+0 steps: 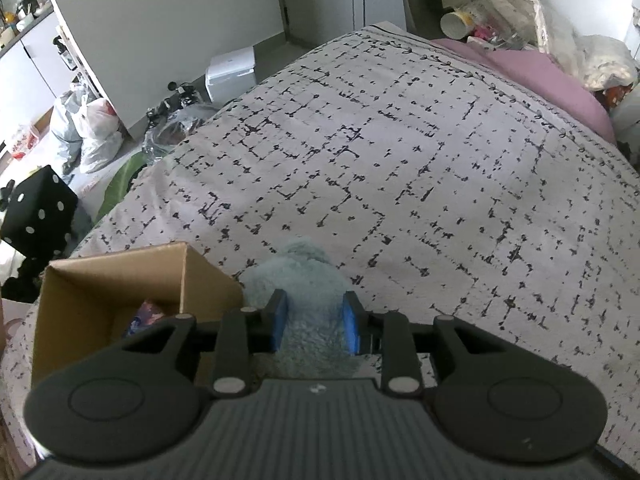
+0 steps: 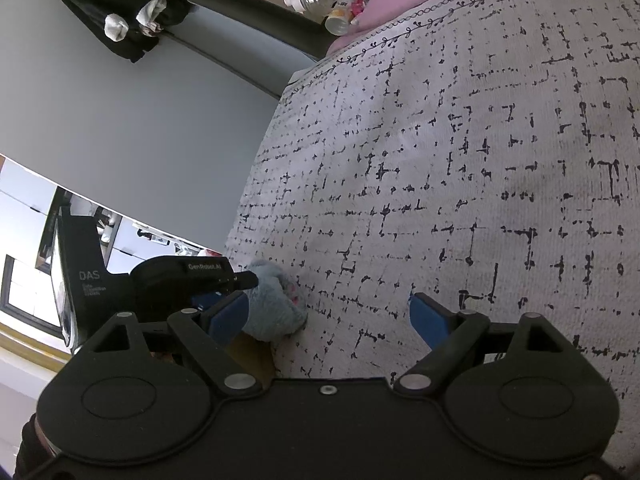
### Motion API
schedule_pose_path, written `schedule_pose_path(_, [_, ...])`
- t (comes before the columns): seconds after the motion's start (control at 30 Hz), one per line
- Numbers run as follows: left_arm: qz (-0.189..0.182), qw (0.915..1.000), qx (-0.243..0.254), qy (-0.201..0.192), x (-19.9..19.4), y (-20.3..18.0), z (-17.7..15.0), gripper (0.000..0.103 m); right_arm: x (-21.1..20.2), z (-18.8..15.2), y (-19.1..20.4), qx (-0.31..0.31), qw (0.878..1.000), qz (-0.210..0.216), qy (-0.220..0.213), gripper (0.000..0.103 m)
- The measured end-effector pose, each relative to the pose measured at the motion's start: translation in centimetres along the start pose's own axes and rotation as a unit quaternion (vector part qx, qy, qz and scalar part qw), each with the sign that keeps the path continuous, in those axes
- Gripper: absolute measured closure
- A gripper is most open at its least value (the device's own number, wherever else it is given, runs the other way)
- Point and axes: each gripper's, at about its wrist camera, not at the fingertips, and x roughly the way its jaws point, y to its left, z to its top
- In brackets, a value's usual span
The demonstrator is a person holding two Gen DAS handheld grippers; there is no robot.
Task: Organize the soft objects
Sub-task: 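Lift the grey fluffy plush with left tool toward the box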
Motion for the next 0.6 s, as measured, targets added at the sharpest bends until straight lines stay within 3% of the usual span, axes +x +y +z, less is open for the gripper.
schedule_pose_path(0.17, [-0.038,0.9991,-0.018,0.0,-0.4,0.2,0.2,0.075,0.2,0.0,0.1,-0.002,1.0,-0.001,0.003,0.016])
schedule_pose_path(0.4, [-0.135,0.9894,-0.053,0.008,-0.6,-0.2,0.3,0.075,0.2,0.0,0.0,-0.001,1.0,-0.001,0.002,0.016])
schedule_pose_path(0.6, [-0.169,0.9839,-0.058,-0.004,-2.1,-0.6,0.1,0.075,0.2,0.0,-0.1,-0.002,1.0,-0.002,0.002,0.016])
